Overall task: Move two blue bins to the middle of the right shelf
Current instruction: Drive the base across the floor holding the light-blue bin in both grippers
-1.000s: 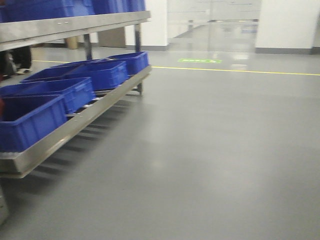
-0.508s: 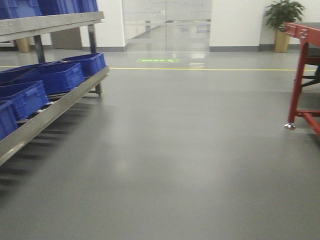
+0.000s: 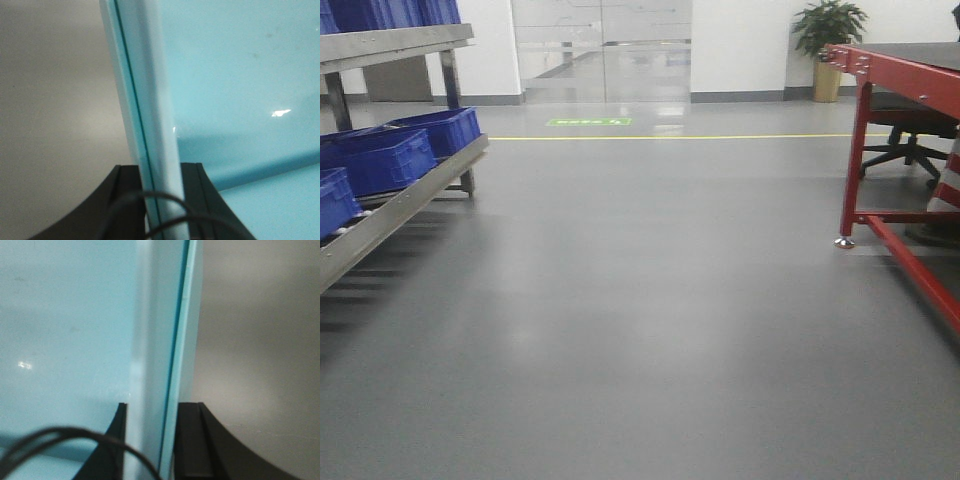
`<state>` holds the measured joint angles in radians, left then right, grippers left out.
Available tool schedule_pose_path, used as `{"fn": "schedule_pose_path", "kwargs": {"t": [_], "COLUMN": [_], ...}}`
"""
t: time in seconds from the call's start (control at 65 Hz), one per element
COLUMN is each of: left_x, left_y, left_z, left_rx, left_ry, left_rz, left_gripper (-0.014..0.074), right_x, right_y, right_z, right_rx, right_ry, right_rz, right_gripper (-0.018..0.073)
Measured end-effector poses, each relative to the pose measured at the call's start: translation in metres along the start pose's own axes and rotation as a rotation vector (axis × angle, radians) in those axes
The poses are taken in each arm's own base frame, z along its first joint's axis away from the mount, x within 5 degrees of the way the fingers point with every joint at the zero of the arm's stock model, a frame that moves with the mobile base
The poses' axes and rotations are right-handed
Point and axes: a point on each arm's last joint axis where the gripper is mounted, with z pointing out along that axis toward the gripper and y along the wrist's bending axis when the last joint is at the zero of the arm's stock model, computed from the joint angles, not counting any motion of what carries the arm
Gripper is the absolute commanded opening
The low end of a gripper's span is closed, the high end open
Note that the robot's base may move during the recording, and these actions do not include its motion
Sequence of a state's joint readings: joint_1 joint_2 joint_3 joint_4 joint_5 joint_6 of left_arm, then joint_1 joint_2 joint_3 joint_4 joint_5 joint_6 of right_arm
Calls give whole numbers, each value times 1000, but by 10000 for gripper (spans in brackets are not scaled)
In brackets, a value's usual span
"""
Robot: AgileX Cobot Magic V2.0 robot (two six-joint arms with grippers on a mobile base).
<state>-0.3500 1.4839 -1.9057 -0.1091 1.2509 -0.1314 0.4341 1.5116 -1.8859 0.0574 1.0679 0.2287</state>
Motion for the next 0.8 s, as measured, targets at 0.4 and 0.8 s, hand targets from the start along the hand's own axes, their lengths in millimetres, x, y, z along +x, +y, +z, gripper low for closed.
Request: {"fn": "schedule_pose_path", "kwargs": {"t": [0.4, 0.8], "left_x": [0, 0], "left_y": [0, 0], "left_z": [0, 0], "left_rx": [0, 0], "left_ry": [0, 0], "left_rz": [0, 0], "left_gripper": [-111, -111], "right_x": [0, 0], "right_y": [0, 0], "right_z": [0, 0], "right_rx": [0, 0], "right_ry": [0, 0], "right_rz": [0, 0], "right_gripper": [-153, -153]}}
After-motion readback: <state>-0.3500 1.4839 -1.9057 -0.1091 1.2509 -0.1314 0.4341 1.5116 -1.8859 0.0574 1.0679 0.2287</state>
